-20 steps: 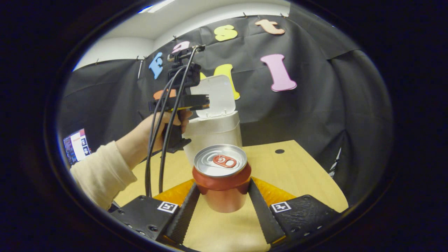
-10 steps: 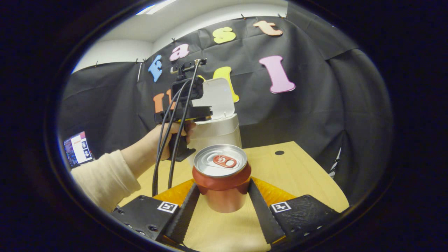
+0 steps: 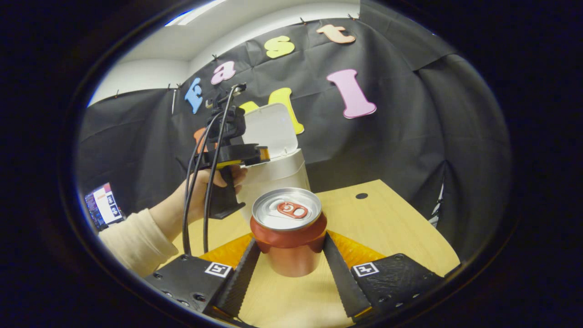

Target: Press the lid of the desktop garbage bin to open it, pick up the crumpled paper on the desktop and throw it into the bin, then pick up the pop can on the desktop and drop it into the bin, and finally close the garbage bin lid.

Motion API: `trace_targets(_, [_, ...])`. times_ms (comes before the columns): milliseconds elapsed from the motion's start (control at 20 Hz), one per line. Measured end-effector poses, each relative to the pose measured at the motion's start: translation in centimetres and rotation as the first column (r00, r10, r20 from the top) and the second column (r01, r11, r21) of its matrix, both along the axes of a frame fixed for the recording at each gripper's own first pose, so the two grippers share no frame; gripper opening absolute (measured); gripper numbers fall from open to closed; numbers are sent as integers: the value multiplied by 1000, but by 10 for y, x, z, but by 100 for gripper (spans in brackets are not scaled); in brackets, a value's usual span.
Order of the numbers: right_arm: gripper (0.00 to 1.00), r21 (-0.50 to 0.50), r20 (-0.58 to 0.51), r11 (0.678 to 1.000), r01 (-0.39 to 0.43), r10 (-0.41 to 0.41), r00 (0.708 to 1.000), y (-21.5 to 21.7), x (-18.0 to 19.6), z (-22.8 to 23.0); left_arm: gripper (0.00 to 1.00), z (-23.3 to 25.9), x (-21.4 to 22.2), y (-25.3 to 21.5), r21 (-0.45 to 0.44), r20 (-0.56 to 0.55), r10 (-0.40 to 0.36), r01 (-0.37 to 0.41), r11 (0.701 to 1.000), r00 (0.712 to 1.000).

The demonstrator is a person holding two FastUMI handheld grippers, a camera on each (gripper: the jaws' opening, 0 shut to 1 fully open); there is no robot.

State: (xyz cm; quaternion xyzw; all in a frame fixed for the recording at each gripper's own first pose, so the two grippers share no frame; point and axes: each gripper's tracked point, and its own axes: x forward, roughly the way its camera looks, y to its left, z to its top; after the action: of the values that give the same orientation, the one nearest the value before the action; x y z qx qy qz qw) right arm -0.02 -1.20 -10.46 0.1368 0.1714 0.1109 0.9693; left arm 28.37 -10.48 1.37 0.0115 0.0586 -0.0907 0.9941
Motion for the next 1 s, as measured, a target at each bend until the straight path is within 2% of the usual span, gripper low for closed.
trace_targets(100, [81, -2, -10, 1000, 3, -3, 1000, 1, 1, -4, 88, 3, -2, 1, 6, 7, -11, 11, 1000, 1000])
trace_targets(200, [81, -2, -19, 1000, -3, 3, 1000, 4, 2, -7, 91, 5, -5, 4, 24, 19, -11, 11, 1000, 1000])
trace_targets(500, [81, -31, -4, 999, -15, 15, 1000, 12, 0, -7, 94, 11, -31, 22, 58, 53, -17, 14, 998, 998])
trace_targets(850, [81, -48, 51, 997, -66, 68, 996, 37, -6, -2, 94, 10, -87, 50, -15, 38, -12, 13, 1000, 999])
trace_targets(1000, [81, -79, 65, 994, -70, 76, 995, 44, -10, -3, 95, 14, -113, 71, -11, 70, -14, 14, 1000, 997])
